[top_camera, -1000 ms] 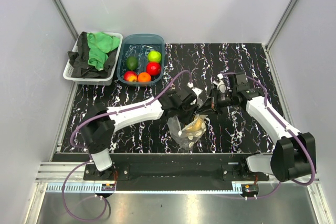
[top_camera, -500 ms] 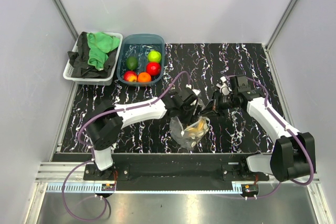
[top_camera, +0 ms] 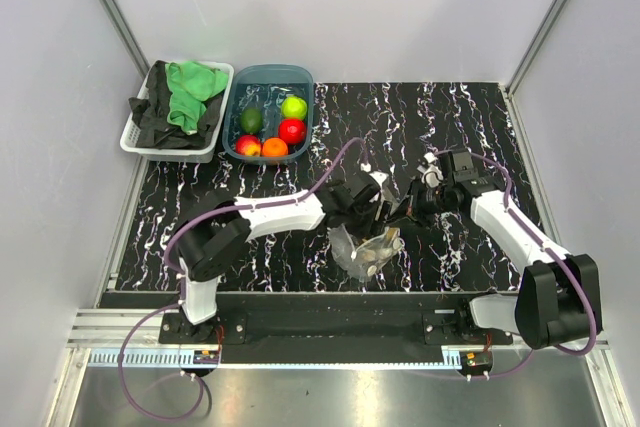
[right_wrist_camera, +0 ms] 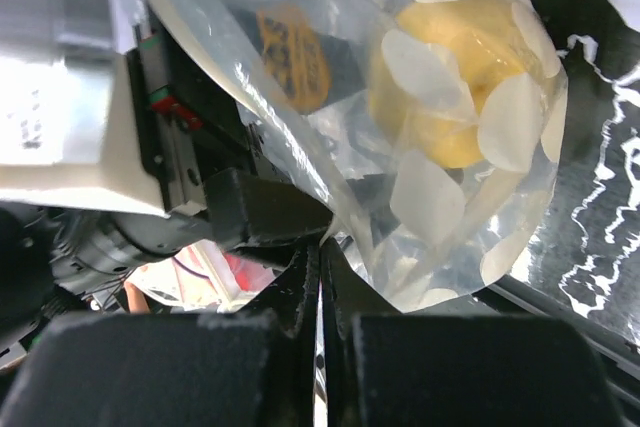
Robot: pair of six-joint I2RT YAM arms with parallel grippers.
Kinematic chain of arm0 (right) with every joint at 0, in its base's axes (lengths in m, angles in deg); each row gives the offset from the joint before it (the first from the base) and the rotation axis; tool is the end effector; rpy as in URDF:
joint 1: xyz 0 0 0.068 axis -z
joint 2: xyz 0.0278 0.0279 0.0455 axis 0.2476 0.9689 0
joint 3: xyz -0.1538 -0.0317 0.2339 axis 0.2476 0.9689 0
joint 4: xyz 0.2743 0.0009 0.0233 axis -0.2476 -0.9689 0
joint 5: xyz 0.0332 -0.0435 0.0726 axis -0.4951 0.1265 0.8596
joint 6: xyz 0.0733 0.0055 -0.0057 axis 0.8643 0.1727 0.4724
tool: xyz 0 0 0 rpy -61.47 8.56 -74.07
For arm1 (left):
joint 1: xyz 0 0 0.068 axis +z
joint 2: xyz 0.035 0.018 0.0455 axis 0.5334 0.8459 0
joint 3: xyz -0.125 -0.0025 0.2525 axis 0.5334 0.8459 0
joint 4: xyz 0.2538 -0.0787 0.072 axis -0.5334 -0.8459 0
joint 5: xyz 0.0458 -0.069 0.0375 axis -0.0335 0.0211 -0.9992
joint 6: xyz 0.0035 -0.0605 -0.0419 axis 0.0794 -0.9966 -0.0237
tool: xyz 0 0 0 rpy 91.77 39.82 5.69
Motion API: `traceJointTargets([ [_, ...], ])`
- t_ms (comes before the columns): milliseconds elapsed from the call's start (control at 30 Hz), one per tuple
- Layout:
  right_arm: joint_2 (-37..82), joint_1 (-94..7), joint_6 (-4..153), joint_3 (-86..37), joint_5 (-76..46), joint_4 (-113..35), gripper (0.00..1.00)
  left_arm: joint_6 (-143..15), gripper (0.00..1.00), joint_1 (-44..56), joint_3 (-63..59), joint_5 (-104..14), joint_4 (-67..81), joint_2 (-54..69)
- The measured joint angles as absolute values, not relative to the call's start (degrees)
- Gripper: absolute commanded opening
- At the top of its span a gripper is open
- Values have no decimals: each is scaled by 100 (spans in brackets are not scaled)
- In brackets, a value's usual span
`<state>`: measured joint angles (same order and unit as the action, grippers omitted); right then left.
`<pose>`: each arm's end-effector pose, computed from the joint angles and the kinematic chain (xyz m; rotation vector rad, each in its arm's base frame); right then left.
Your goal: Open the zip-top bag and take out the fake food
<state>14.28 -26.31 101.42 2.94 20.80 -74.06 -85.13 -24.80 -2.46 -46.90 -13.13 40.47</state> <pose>0.2455 0.0952 0.2151 0.2372 2.6954 1.2576 0.2291 -0.3658 0.1635 0.6006 2.6046 -0.7295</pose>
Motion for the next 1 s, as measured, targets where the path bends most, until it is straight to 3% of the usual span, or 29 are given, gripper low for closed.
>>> traceJointTargets([
  [133, 1428, -2631, 10129, 379, 2006, -7400, 0, -8363, 50, -2541, -248, -4747, -1011, 4139],
  [267, 1421, -2631, 10107, 397, 2002, -7408, 0, -8157, 26, -2587, -248, -4872, -913, 4139],
  [533, 1371, -2641, 10024, 375, 2035, -7507, 0, -7901, 0, -2622, -174, -5038, -898, 4012],
  [767, 927, -2742, 9746, -16, 1962, -8075, 0, -7755, 0, -2751, 194, -5213, -1140, 3212],
  [1000, 551, -2746, 9390, -589, 983, -8829, 0, -7650, 0, -2884, 207, -5211, -1389, 2429],
])
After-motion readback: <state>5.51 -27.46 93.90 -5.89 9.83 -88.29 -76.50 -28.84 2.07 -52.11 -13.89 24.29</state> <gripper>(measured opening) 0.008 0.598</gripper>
